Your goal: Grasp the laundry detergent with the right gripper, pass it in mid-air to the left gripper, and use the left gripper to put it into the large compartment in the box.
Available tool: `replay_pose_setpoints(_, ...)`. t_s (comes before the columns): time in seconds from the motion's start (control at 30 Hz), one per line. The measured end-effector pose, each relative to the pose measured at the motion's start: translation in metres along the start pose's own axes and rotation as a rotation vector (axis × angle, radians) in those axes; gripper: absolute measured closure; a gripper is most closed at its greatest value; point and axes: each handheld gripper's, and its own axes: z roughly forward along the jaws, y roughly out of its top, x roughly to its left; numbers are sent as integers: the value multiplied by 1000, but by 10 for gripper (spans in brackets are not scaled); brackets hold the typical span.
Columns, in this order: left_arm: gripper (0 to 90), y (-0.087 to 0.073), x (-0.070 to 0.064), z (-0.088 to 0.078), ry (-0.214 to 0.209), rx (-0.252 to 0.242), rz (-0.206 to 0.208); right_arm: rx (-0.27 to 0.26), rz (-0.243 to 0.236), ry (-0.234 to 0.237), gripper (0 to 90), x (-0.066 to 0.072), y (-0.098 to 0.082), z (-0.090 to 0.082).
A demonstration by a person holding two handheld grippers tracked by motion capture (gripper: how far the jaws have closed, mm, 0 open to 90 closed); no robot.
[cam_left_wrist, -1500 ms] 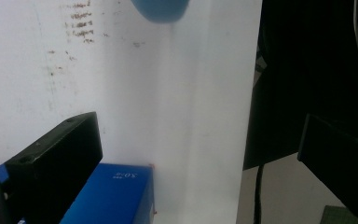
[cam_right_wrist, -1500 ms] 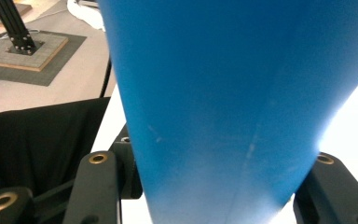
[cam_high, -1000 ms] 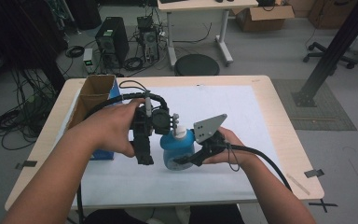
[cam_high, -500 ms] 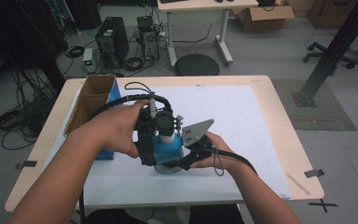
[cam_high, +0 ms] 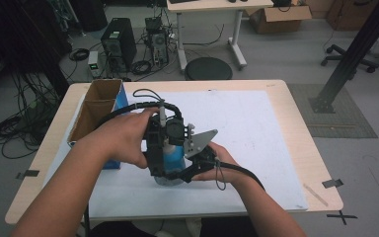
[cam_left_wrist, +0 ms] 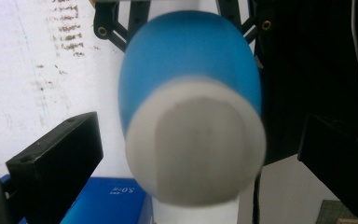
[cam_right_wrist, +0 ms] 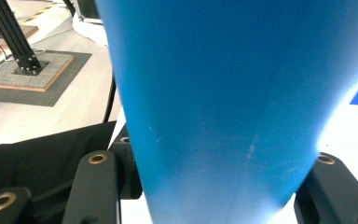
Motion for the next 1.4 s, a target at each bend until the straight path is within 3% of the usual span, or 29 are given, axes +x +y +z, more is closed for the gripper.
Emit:
replay_pose_setpoints(0.63, 33, -1, 1, 5, -4, 10, -8, -14, 3, 7, 455, 2, 10, 5)
replay_pose_setpoints(1.4, 168, -2, 3, 9, -13, 11, -16, -7, 15, 4, 455, 1, 10, 7)
